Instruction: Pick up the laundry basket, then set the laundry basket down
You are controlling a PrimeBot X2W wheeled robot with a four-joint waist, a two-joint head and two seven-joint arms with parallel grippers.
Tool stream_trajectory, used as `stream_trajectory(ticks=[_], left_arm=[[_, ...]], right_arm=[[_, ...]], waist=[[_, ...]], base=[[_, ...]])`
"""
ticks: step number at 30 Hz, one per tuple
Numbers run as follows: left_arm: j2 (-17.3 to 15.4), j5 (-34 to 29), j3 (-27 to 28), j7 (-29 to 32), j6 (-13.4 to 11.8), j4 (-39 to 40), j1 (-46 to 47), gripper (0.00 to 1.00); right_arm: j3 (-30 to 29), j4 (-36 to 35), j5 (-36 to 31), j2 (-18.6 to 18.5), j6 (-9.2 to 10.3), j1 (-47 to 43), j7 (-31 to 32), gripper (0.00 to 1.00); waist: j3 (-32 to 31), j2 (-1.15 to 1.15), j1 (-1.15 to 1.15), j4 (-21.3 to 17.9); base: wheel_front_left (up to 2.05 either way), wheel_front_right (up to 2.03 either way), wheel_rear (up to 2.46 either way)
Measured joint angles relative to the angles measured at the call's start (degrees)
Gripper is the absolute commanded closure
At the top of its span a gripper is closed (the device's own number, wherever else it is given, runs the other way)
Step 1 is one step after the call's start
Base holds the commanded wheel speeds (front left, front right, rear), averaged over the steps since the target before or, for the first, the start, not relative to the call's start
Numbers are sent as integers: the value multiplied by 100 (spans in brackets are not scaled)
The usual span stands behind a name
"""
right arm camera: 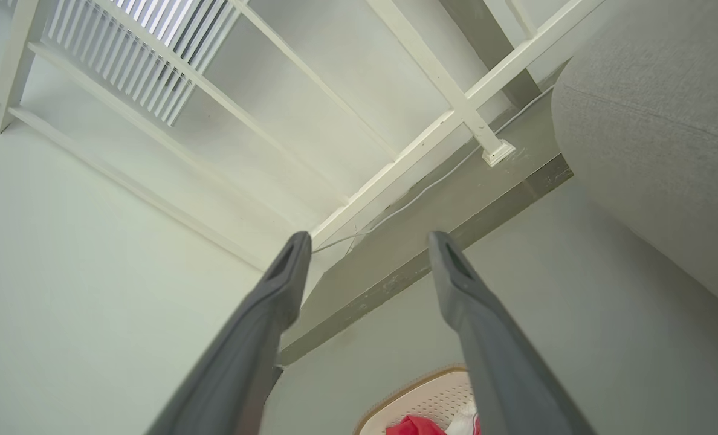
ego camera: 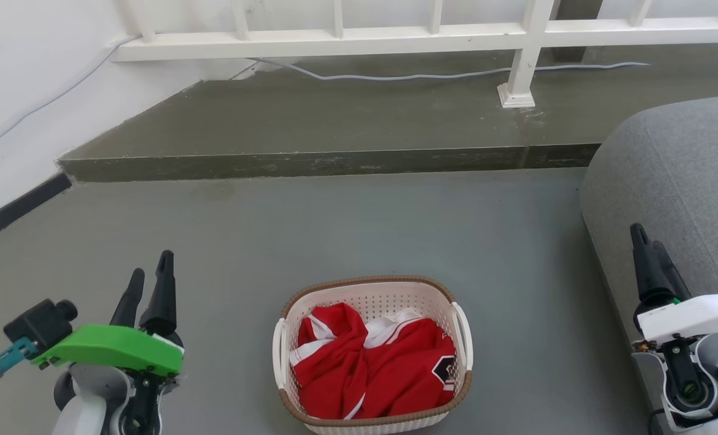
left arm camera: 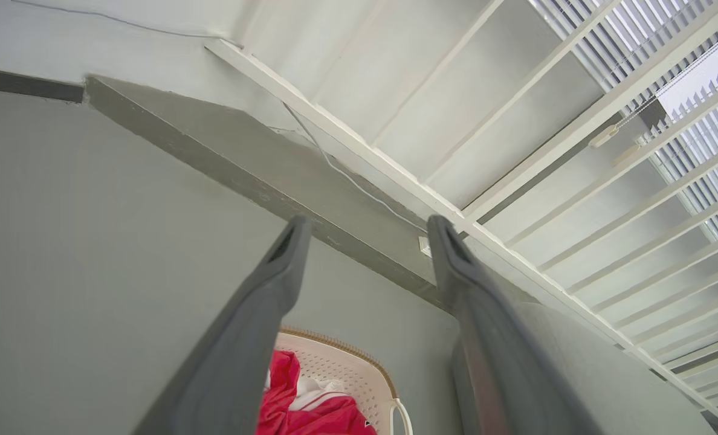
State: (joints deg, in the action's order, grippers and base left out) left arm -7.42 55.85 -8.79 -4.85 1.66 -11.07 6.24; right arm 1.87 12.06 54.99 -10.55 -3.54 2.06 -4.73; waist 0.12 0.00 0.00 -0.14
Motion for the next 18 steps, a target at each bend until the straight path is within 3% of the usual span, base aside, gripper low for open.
stream_trajectory(ticks=[18], left_arm=[[-60, -1537, -483, -354, -321, 58, 77, 0]], right_arm=[[575, -11, -1621, -141, 267, -1, -343, 0]], waist=[[-6, 0, 0, -8]], base=[[0, 0, 0]])
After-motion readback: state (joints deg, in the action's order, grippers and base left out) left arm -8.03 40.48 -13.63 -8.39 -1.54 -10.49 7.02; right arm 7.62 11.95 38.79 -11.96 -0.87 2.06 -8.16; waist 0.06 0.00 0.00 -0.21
